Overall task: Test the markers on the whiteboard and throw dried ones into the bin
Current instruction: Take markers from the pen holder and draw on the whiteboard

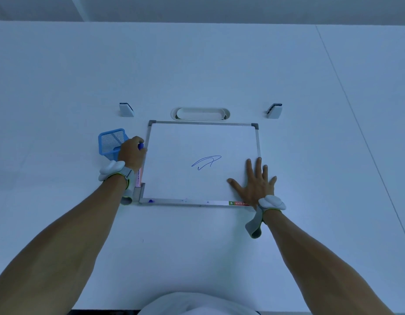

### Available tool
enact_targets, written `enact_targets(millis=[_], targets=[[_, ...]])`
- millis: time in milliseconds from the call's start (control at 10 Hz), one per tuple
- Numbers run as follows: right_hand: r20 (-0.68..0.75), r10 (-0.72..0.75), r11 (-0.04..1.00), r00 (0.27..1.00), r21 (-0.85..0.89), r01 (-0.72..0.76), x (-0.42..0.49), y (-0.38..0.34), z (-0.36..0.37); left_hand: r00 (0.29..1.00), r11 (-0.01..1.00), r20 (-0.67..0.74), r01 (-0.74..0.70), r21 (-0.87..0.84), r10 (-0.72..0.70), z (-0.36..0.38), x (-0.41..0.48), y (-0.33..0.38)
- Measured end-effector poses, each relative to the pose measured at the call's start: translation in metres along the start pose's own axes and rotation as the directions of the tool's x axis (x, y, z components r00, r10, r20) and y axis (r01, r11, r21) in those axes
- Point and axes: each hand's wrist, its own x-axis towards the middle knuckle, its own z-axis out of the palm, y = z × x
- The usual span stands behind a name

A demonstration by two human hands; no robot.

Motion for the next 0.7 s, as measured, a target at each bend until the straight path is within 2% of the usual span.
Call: enact_targets(millis=[200, 400, 500, 700], targets=[[0.008, -0.001, 1.000, 1.000, 0.001, 0.001, -0.001, 0.000, -0.001, 0.999, 1.000, 0.054, 0.001, 0.028, -0.002, 0.007, 0.005, -0.004], [0.003, -0.001, 1.000, 1.000, -0.004, 0.001, -0.001, 0.000, -0.001, 0.966, 0.993, 0.242, 0.061, 0.105, -0.085, 0.020, -0.002, -0.013], [0.004, 0.000, 1.000, 1.000, -0.003, 0.000, -0.001, 0.000, -0.001, 0.977, 0.991, 0.198, 0.062, 0.118, -0.085, 0.026, -0.007, -0.023], [0.016, 0.003, 1.000, 1.000, -0.007, -0.003, -0.001, 0.000, -0.001, 0.971, 0.991, 0.227, 0.049, 0.128, -0.077, 0.026, -0.009, -0.024]])
